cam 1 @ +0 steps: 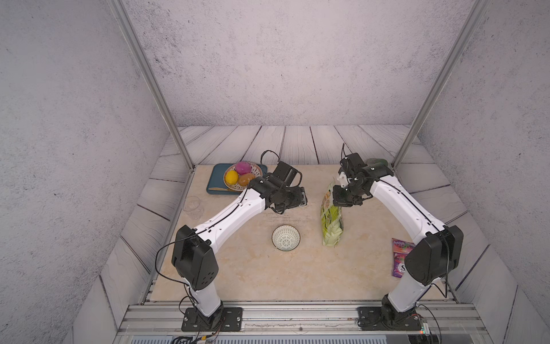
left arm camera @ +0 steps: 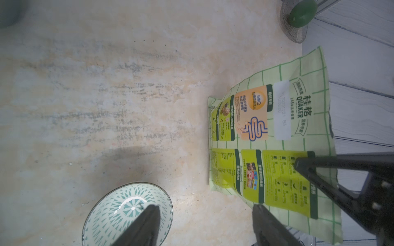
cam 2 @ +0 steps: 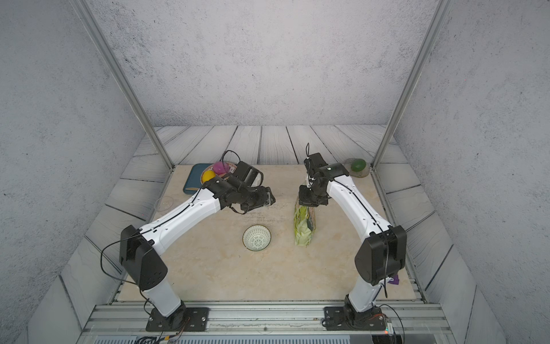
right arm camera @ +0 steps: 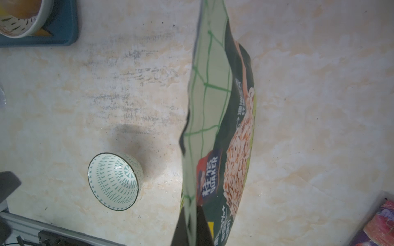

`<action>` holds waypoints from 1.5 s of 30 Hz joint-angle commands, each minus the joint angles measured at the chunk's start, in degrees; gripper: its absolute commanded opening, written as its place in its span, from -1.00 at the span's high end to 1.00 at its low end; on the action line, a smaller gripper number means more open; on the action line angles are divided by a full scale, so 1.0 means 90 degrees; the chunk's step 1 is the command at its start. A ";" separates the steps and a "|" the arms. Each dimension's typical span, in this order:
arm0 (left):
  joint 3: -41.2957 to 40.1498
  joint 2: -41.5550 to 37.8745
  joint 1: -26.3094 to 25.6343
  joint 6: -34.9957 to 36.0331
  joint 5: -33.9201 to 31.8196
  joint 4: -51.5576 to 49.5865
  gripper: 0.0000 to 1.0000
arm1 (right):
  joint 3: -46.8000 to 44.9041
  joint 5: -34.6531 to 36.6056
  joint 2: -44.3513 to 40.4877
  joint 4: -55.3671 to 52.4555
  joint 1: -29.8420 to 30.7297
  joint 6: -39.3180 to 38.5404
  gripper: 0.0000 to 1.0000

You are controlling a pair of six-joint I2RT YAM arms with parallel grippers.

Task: Pour the oats into the breakfast bowl
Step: Move the oats bag to the center of the board, then open the oats bag at the center of the board.

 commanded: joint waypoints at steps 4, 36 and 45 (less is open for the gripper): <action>-0.0069 -0.0161 -0.0002 -0.0076 -0.0067 -0.0097 -0.41 | -0.0324 -0.0328 -0.0605 0.0065 0.0188 0.0328 1.00; 0.0513 0.0504 -0.0371 0.0159 0.0880 0.0082 -0.20 | -0.2220 -0.2268 -0.2097 0.1111 -0.1045 0.0763 0.58; 0.0491 0.0471 -0.0381 0.0155 0.0843 0.0082 -0.20 | -0.2356 -0.2286 -0.2026 0.1190 -0.1050 0.0691 0.58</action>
